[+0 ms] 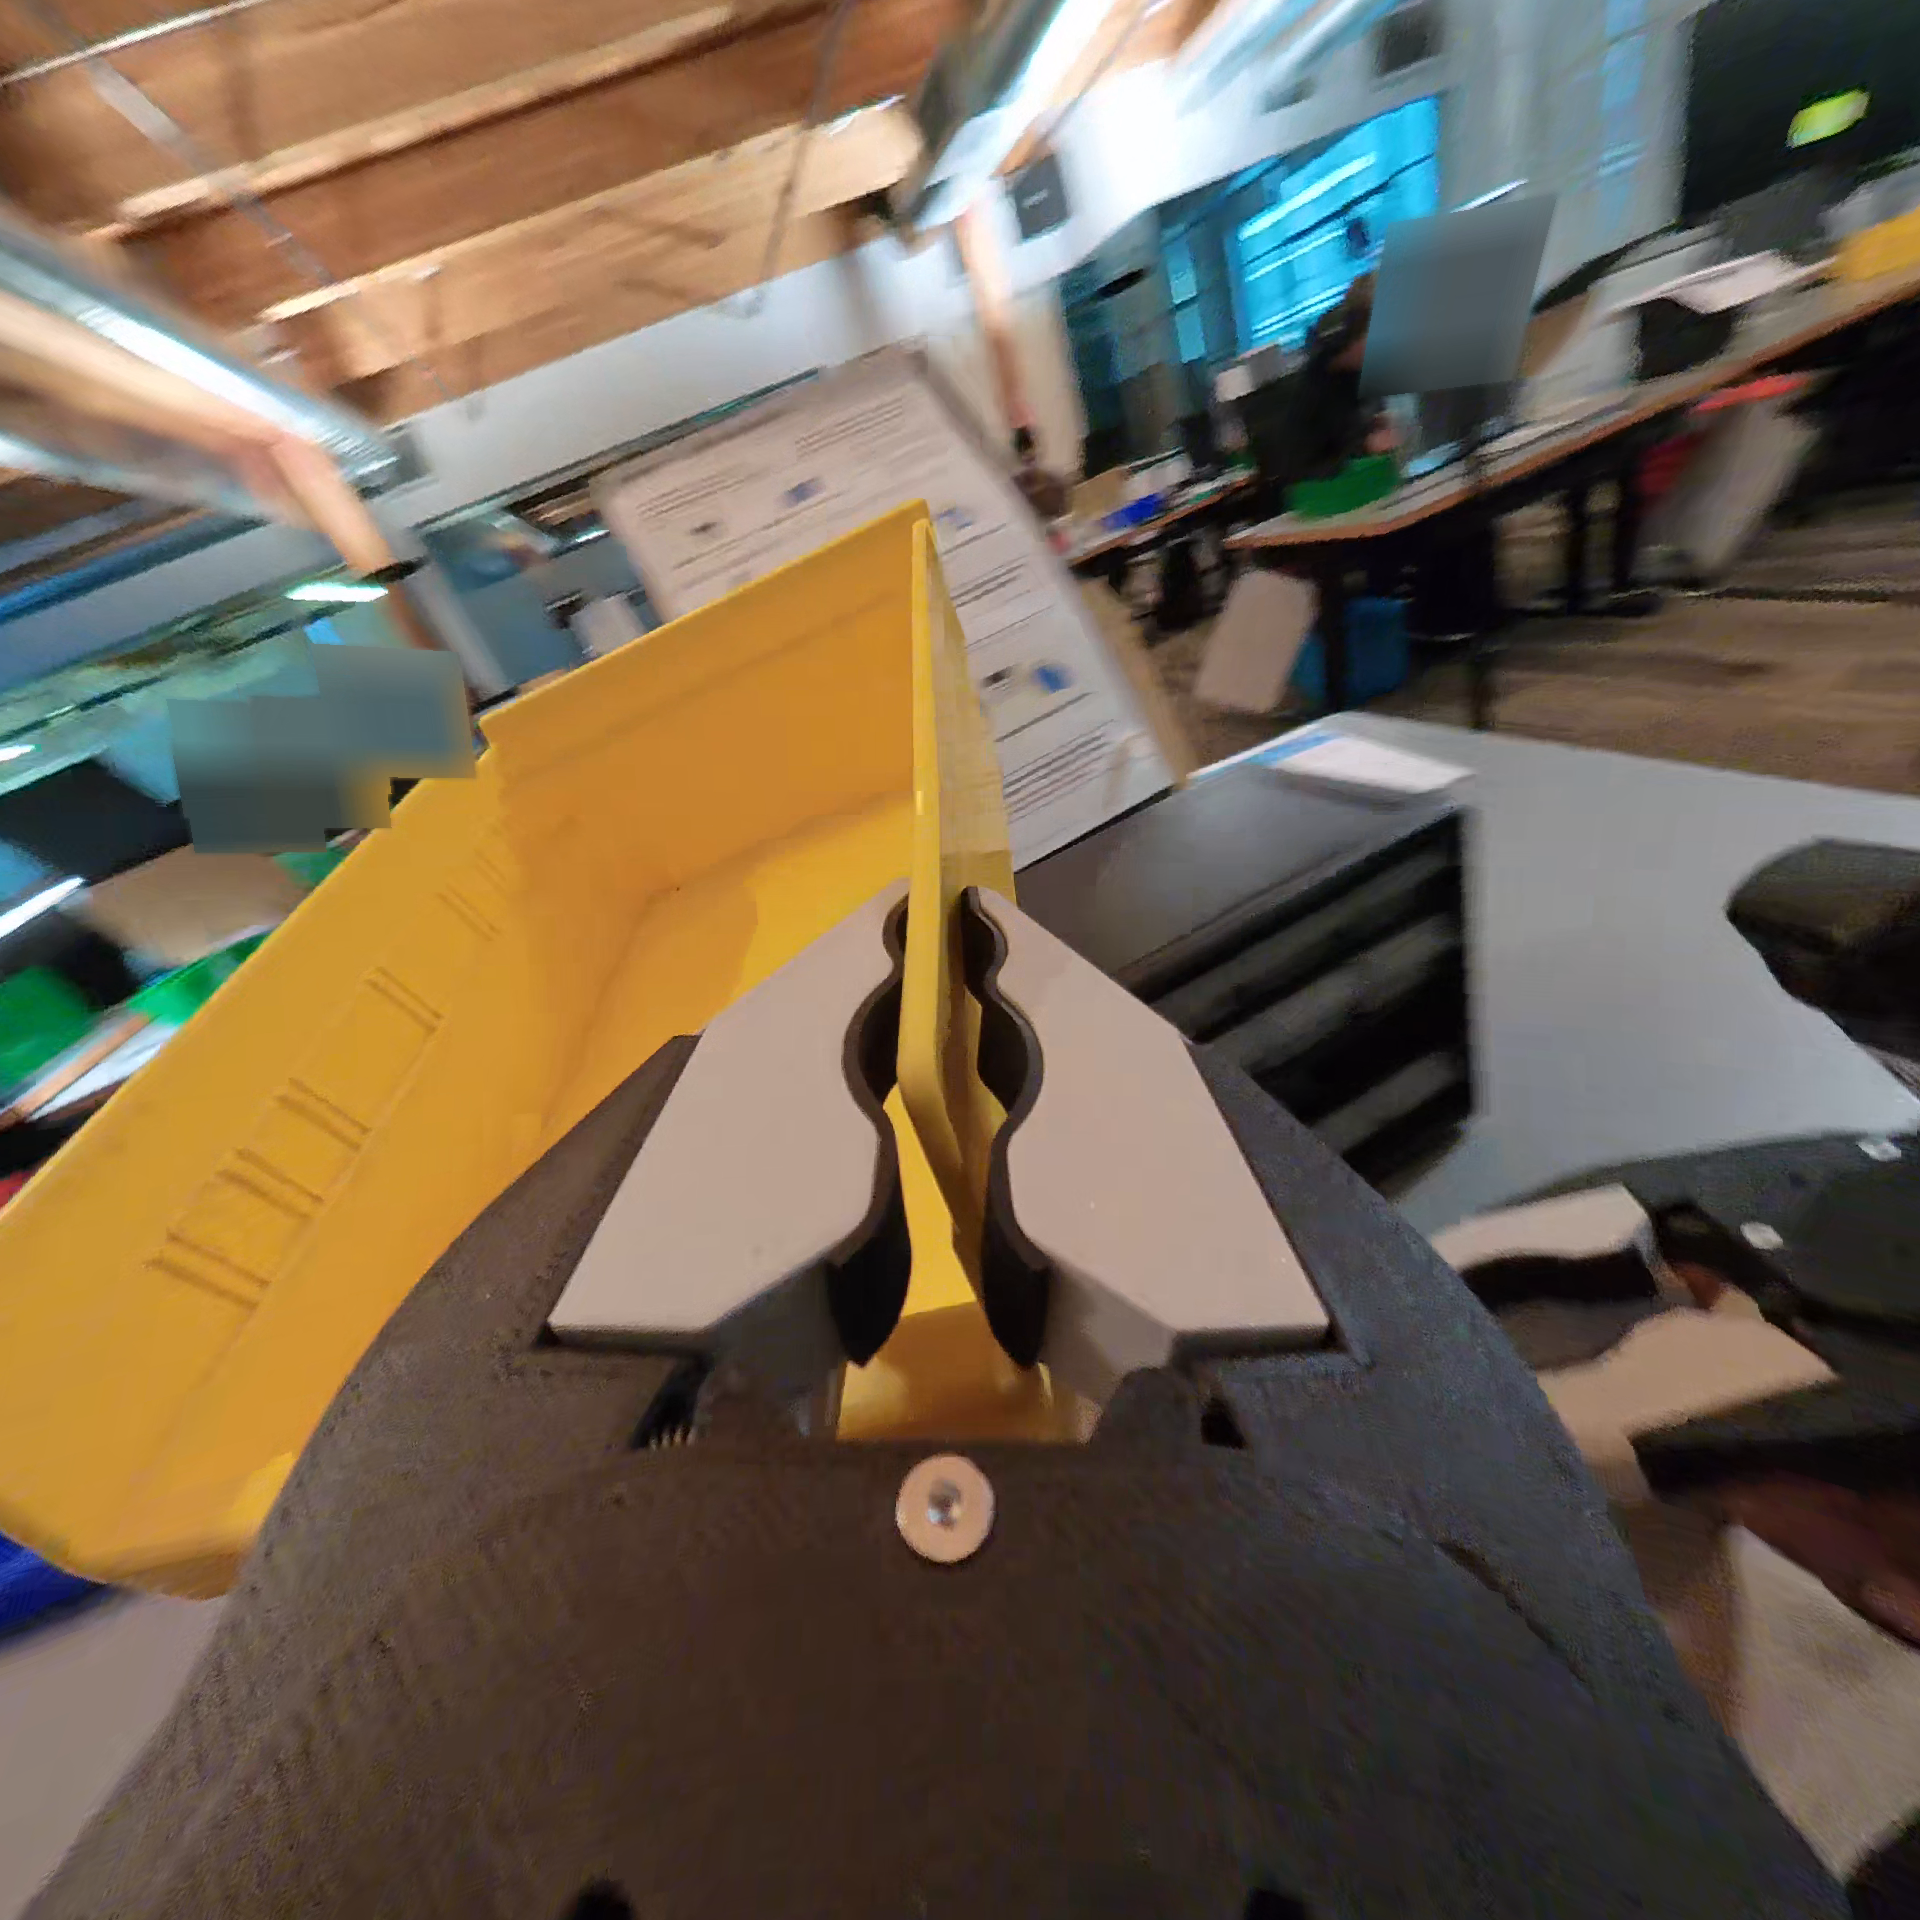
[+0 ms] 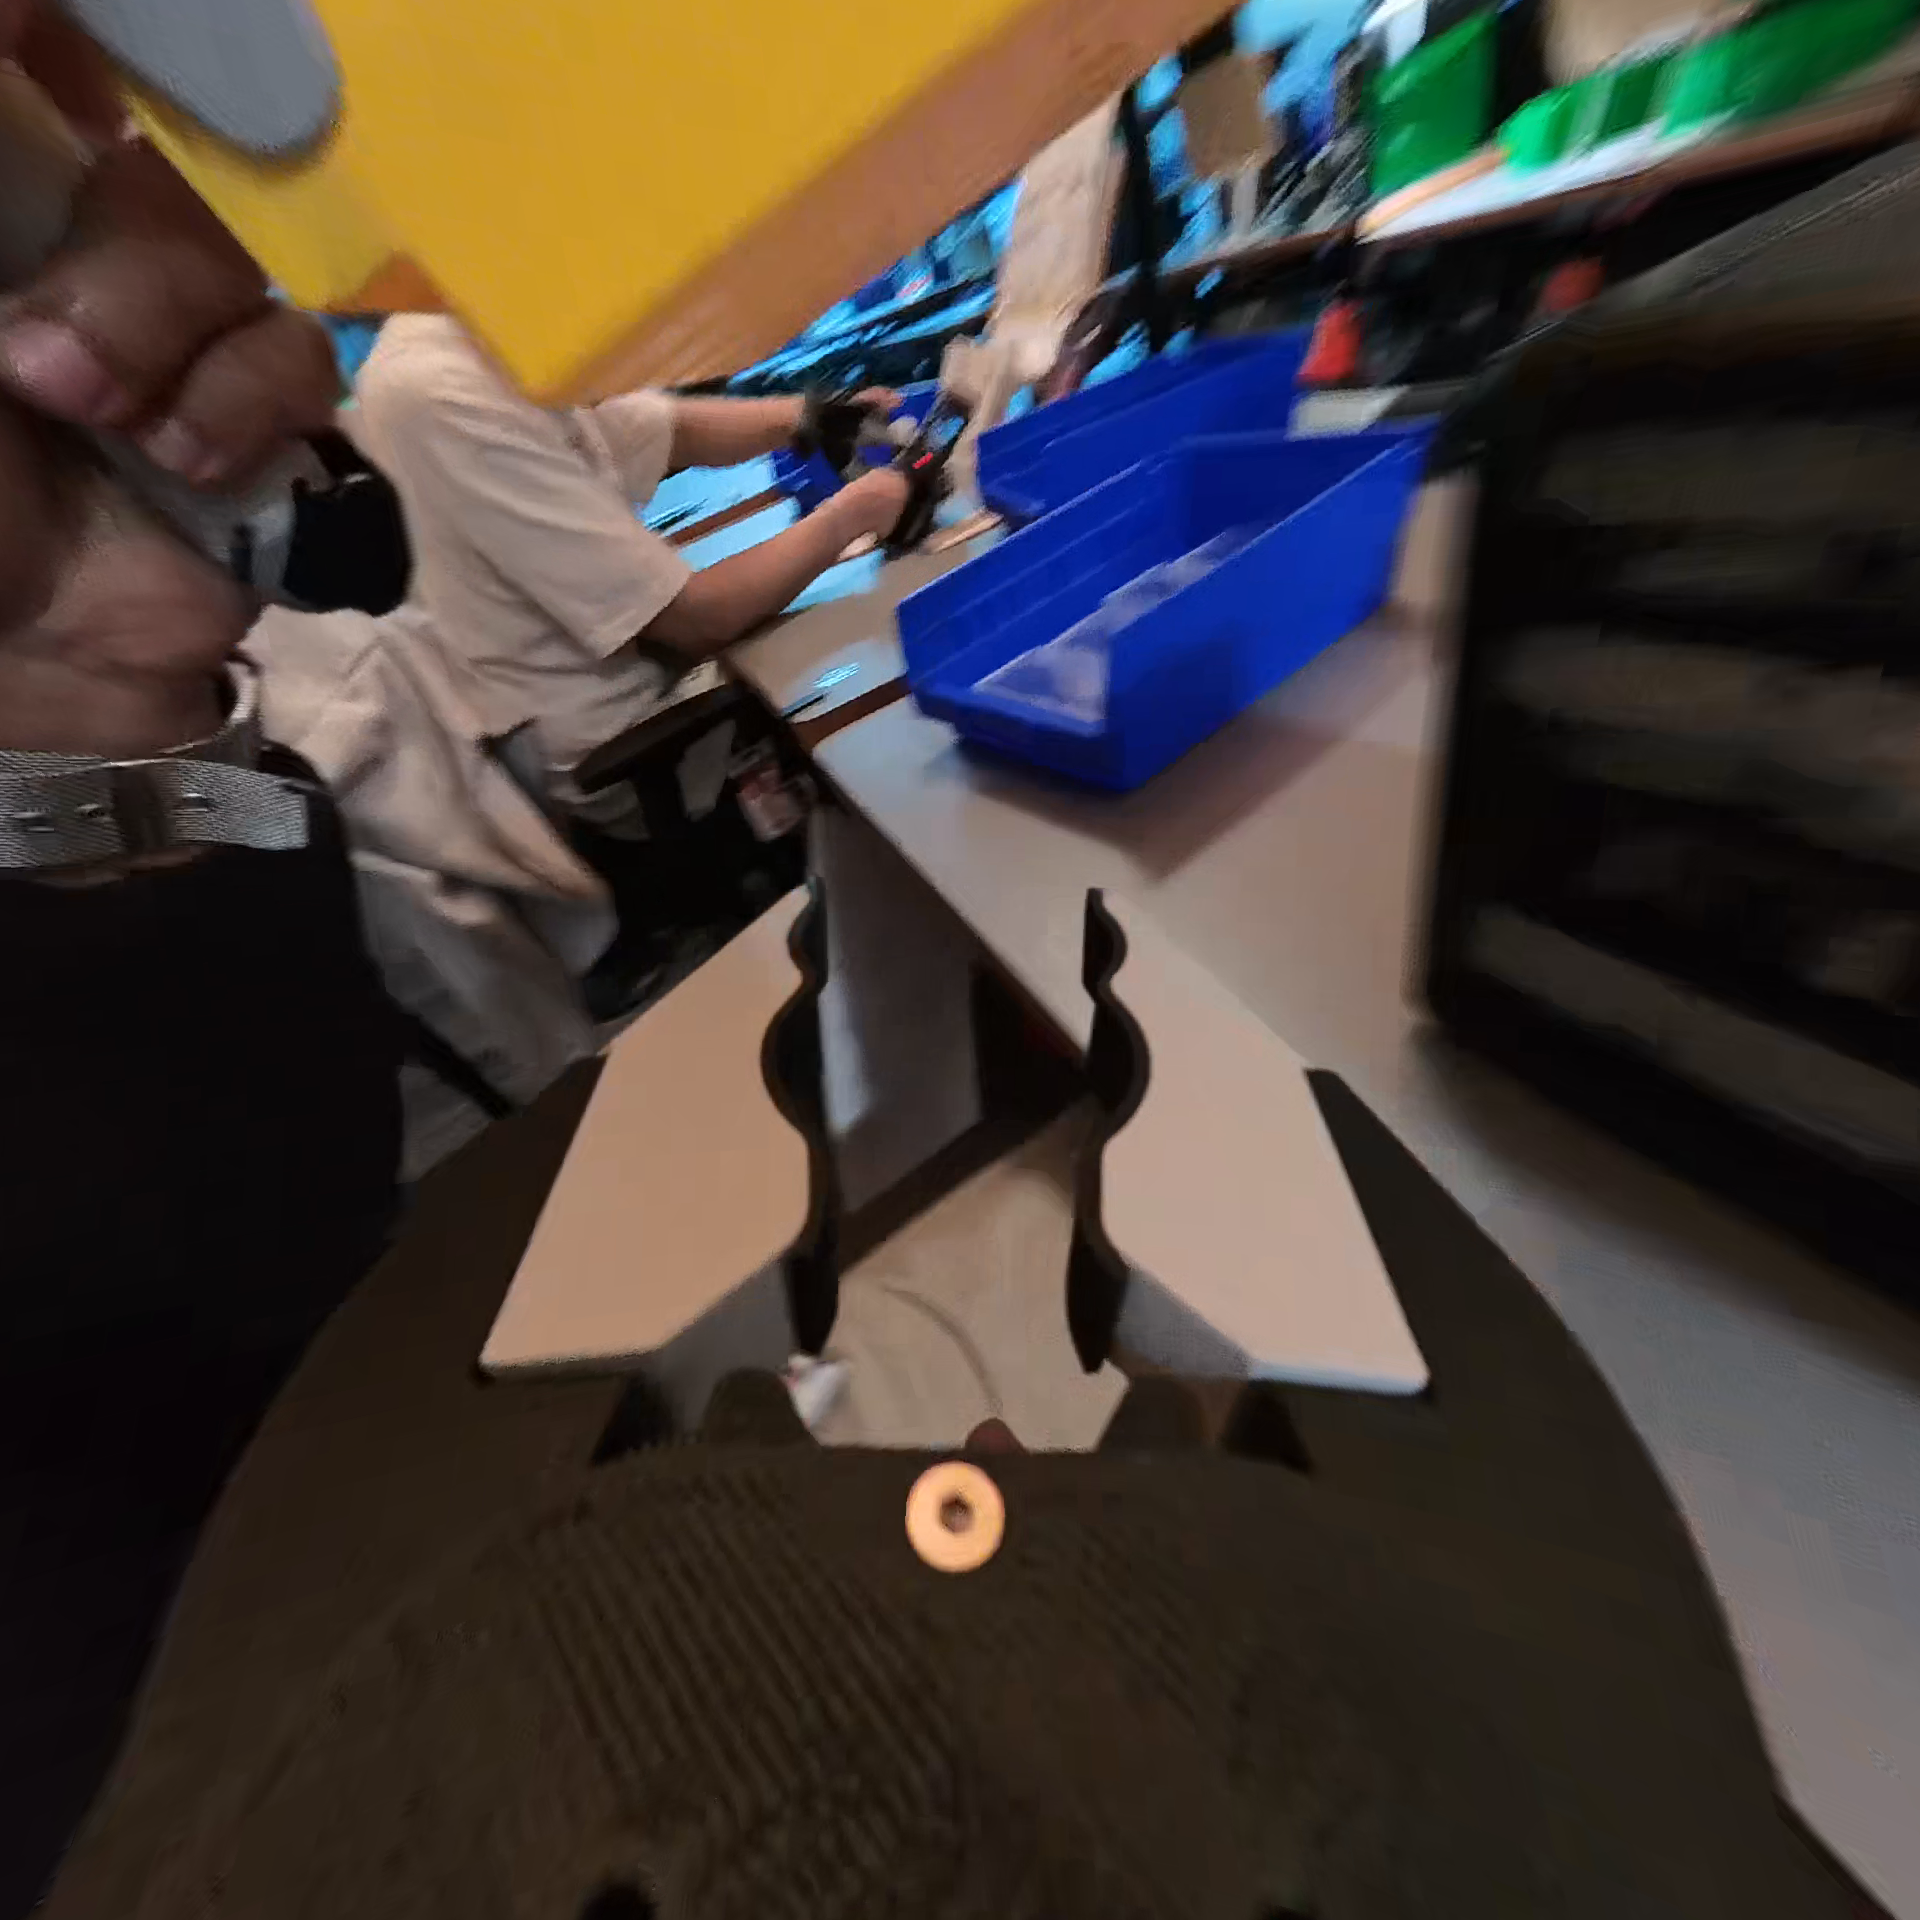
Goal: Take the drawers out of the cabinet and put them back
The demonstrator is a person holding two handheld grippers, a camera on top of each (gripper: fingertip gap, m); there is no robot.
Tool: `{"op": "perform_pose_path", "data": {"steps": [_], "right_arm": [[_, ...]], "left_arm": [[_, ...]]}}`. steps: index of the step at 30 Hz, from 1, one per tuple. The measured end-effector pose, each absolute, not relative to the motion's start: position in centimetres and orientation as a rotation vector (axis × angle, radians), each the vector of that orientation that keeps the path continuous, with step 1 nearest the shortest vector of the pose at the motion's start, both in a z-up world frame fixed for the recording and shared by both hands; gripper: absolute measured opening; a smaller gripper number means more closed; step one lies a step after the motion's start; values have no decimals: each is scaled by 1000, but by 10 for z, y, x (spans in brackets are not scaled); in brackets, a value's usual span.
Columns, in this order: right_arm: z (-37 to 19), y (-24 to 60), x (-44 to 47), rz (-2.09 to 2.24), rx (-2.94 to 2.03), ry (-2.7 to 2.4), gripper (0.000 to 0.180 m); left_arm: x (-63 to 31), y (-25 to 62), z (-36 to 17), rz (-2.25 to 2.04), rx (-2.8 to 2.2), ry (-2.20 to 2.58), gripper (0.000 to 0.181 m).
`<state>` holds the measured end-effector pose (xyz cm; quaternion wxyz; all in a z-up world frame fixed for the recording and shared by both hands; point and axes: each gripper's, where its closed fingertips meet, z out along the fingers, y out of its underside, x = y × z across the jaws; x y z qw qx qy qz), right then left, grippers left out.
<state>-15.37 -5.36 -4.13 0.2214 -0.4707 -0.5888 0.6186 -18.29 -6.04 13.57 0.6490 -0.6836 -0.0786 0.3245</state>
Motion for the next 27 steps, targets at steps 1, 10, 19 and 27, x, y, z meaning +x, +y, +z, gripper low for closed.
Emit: {"op": "perform_pose_path", "data": {"steps": [1,10,19,27], "right_arm": [[-35,-25,-141,1660,-1289,-1559,48],[-36,293,7,1032,-1417,-676,45],[-79,389,102,1154,-1669,-129,56],[-63,360,174,994,-1581,-87,54]], "left_arm": [[-163,-41,140,687,-1553,-130,0],[1,156,125,414,-1647,352,2],[69,285,20,293,-1766,513,2],[79,344,-76,293,-1852,555,4]]}}
